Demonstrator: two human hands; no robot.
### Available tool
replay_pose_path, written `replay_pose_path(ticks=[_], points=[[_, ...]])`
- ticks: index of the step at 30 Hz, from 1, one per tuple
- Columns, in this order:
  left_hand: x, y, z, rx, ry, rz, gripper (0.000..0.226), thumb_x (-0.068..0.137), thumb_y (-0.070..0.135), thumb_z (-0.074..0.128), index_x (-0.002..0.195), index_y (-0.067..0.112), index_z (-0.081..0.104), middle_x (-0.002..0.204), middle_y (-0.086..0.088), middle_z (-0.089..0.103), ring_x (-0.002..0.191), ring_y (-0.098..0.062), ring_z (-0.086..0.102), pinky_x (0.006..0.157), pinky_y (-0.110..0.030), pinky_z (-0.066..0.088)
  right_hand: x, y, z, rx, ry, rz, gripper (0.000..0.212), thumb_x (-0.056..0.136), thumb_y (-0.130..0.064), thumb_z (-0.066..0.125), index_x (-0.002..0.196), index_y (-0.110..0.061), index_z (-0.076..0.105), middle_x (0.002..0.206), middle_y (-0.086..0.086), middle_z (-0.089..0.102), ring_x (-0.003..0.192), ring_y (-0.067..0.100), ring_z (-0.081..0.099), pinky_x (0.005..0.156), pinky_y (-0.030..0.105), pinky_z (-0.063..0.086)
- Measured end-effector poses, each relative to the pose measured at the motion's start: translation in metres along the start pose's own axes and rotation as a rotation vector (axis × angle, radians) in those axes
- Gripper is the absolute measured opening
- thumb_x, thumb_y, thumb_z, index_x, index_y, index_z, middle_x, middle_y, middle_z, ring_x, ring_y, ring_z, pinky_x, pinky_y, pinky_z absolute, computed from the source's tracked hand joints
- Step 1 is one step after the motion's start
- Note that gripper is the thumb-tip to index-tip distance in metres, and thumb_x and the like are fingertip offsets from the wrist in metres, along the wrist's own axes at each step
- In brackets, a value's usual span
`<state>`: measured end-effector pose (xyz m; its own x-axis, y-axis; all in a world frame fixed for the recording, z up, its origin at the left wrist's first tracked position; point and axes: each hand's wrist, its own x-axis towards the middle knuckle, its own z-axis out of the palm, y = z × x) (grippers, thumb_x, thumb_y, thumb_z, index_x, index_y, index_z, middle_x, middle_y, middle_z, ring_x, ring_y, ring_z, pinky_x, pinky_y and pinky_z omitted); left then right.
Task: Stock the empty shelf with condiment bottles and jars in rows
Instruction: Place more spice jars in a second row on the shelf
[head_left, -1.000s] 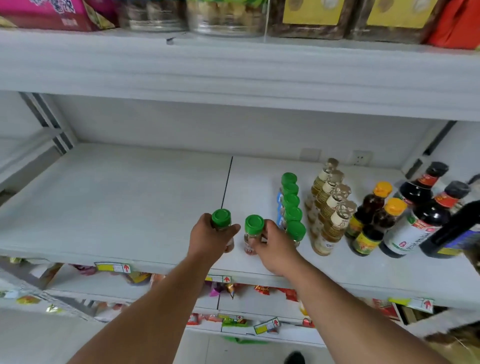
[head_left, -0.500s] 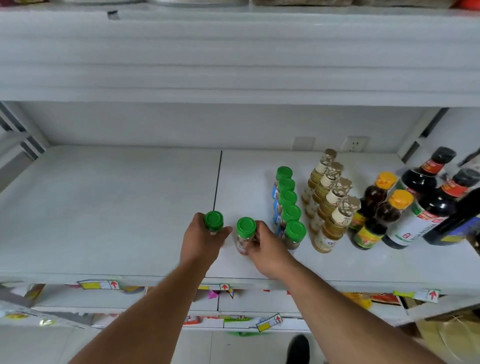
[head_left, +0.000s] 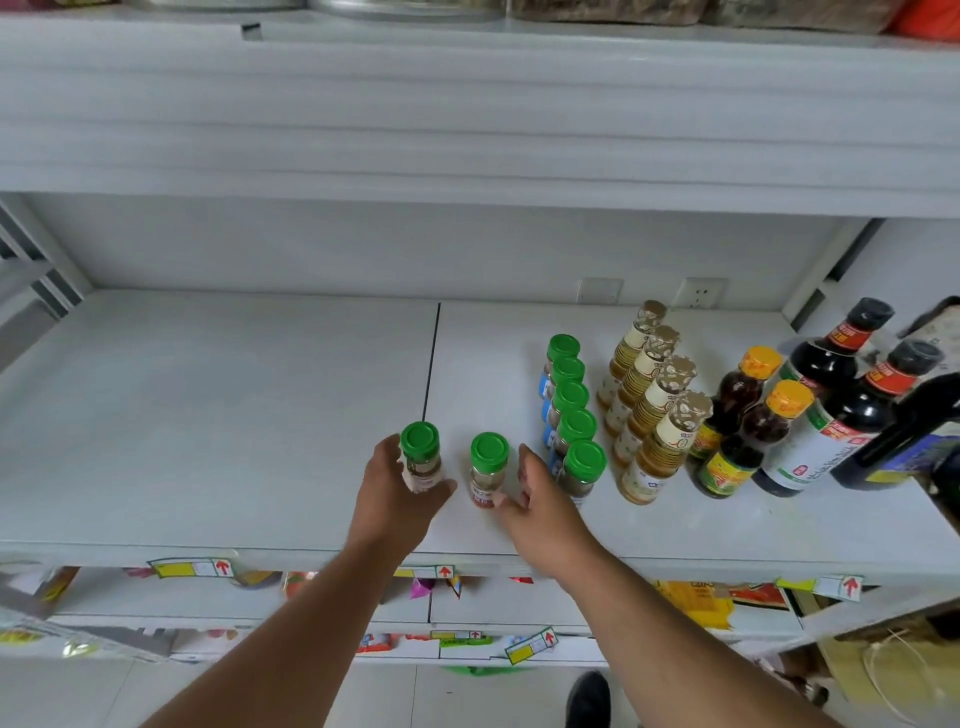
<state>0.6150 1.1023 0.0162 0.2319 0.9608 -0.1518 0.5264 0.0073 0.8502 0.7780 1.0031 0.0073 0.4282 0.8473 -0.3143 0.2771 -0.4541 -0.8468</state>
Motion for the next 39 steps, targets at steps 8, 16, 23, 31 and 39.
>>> replay_pose_path(ticks=[8,16,23,31,39], points=[[-0.061,-0.007,0.035,-0.163,-0.135,-0.015,0.054,0.092,0.008,0.060,0.142,0.026,0.049,0.135,0.006,0.057,0.112,-0.002,0.056,0.093,-0.018,0.041,-0.025,0.012,0.014,0.074,0.091,0.089,0.050,0.099,-0.017,0.046,0.148,-0.024,0.045,0.129,-0.009,0.053,0.122,0.011,0.051,0.106,0.032,0.041],[-0.046,0.009,0.046,-0.109,-0.305,-0.014,0.069,0.087,-0.001,0.048,0.141,0.041,0.048,0.119,0.022,0.063,0.087,0.024,0.053,0.070,0.002,0.039,-0.029,0.000,0.023,0.218,0.108,0.094,0.044,0.104,-0.015,0.044,0.140,-0.035,0.057,0.129,-0.013,0.065,0.114,0.008,0.061,0.085,0.015,0.045],[-0.027,0.008,0.064,-0.150,-0.301,0.063,0.068,0.084,-0.004,0.049,0.133,0.042,0.057,0.119,0.023,0.069,0.109,0.003,0.064,0.092,-0.023,0.052,-0.008,-0.004,0.025,0.345,0.133,0.114,0.043,0.105,-0.016,0.047,0.142,-0.036,0.055,0.129,-0.014,0.065,0.112,-0.002,0.061,0.095,0.014,0.048],[0.020,0.038,0.083,-0.285,-0.216,0.066,0.044,0.095,-0.001,0.054,0.124,0.032,0.062,0.108,0.013,0.073,0.097,0.009,0.065,0.081,-0.006,0.046,0.057,-0.015,0.024,0.349,0.210,0.130,0.056,0.094,-0.029,0.045,0.148,-0.042,0.048,0.140,-0.009,0.062,0.127,0.018,0.059,0.112,0.037,0.045],[0.054,0.042,0.094,-0.324,-0.152,-0.030,0.044,0.104,0.015,0.044,0.139,0.040,0.055,0.129,0.015,0.066,0.114,0.003,0.061,0.102,-0.022,0.047,0.094,-0.026,0.021,0.427,0.201,0.115,0.052,0.104,-0.020,0.046,0.154,-0.036,0.043,0.144,-0.002,0.060,0.123,0.015,0.058,0.102,0.023,0.040]])
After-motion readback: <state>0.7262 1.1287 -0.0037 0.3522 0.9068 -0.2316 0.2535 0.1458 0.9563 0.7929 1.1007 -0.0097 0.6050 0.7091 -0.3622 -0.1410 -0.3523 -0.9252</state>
